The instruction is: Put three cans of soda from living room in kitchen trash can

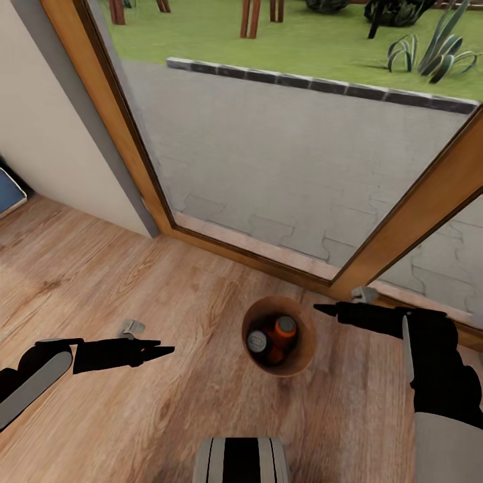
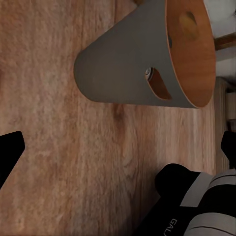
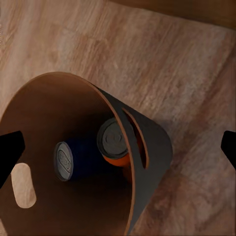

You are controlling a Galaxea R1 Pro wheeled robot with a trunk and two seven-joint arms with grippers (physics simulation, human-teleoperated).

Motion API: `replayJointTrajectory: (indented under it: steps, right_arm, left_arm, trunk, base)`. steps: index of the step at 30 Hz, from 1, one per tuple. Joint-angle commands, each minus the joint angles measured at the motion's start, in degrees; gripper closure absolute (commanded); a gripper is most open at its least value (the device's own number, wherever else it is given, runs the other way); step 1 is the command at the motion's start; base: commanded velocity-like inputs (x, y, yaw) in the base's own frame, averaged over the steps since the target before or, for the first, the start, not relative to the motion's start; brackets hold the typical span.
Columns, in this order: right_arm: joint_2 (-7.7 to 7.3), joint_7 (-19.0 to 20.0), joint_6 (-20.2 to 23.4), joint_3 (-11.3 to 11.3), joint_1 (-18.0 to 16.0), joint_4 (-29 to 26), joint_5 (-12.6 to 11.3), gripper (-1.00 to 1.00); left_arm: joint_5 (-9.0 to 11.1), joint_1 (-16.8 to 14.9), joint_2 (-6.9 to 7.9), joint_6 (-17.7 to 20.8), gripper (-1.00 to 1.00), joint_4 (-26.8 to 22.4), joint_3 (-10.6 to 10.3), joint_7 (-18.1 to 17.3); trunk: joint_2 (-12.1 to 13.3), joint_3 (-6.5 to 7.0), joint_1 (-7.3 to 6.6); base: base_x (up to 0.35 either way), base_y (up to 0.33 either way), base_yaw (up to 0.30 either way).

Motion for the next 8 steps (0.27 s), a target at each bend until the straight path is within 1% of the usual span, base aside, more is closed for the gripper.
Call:
replayJointTrajectory:
  steps: [1,8]
  right_arm:
    - [-0.01,0.02,0.0,0.01,0.0,-0.01,0.0,-1.0]
    - [-0.07,0.16,0.0,0.04,0.0,-0.05,0.0,-1.0]
  left_arm:
    - [0.01,0.02,0.0,0.0,-1.0,0.0,0.01,0.0]
    - [0.04,0.0,0.0,0.01,-1.0,0.0,0.03,0.01]
  trunk:
    - [0.0,0.0,0.0]
    - [0.0,0.0,0.0]
  base:
    - [0.0,0.0,0.0]
    - [0.0,0.0,0.0]
